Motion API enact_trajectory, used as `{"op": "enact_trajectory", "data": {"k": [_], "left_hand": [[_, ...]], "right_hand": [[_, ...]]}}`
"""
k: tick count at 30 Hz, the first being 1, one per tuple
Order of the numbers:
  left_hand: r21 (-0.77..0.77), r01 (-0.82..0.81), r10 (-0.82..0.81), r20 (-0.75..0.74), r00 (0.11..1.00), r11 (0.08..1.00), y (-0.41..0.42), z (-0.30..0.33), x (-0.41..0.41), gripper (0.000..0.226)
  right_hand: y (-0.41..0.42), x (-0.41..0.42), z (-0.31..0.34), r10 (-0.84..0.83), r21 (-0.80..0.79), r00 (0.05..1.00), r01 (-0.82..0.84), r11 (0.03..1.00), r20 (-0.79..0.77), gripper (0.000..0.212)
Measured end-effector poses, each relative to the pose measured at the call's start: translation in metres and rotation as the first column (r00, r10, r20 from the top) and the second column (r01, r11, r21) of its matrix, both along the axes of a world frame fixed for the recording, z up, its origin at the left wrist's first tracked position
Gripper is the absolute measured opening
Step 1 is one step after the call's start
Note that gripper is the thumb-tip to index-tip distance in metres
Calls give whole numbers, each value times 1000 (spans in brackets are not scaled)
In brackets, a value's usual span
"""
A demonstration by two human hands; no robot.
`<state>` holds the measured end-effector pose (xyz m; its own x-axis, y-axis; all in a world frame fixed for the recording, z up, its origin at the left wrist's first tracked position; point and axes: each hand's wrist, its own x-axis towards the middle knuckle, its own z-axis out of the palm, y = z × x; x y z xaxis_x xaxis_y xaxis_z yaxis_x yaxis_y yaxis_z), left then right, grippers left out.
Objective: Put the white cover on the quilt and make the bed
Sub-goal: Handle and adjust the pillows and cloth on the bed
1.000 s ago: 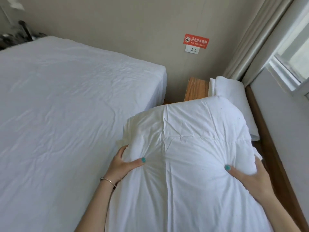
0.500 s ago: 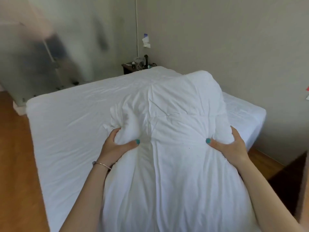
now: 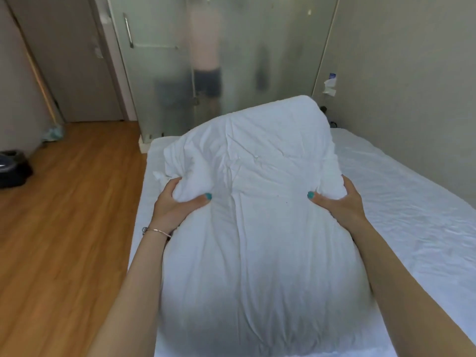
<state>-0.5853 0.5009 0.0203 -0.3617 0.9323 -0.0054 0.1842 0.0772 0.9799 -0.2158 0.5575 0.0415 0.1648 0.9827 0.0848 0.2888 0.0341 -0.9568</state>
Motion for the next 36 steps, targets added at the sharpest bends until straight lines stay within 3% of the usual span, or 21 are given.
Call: {"op": "enact_trajectory", "data": {"k": [2, 6, 14, 17, 19, 20, 21, 23, 25, 29, 33, 36], "left_hand": [[7, -63, 63, -8, 998, 998, 15, 1, 1, 94], [68, -165, 169, -46, 985, 984, 52, 1, 10, 56], [45, -296, 297, -42, 954, 954, 111, 6, 16, 44], [-181, -281, 278, -44, 960, 942, 126, -47, -2, 60], [-521, -318, 235, -220, 947, 792, 135, -109, -10, 95], [-646, -353, 158, -341, 927, 677, 140, -141, -6, 103], [-680, -392, 78, -443, 893, 619, 148, -170, 1, 97], [-566, -411, 73, -524, 848, 714, 163, -204, 23, 65], [-512, -358, 53, -517, 854, 780, 177, -215, 33, 54], [-615, -252, -44, -425, 904, 747, 184, -235, 12, 63], [-579, -258, -4, -411, 912, 773, 184, -242, 9, 65], [-587, -311, 75, -390, 918, 747, 182, -239, 15, 82]], "right_hand": [[40, -4, -2, 72, -7, 997, -72, 997, -5, 101], [113, -11, -9, 198, -19, 979, -199, 980, -49, 96], [233, -31, -31, 363, -61, 929, -368, 928, -76, 102], [265, -33, -75, 419, -262, 908, -409, 874, -21, 111], [274, -36, -127, 413, -483, 899, -300, 823, 144, 114], [275, -40, -157, 411, -557, 877, -218, 802, 249, 108], [273, -46, -183, 407, -583, 850, -152, 798, 335, 101], [270, -61, -212, 389, -529, 802, -110, 842, 454, 83], [281, -74, -220, 397, -470, 759, -136, 872, 516, 71], [294, -76, -231, 402, -469, 733, -127, 874, 549, 68], [289, -79, -234, 378, -436, 721, -116, 892, 581, 68], [286, -78, -230, 376, -433, 724, -118, 893, 578, 69]]}}
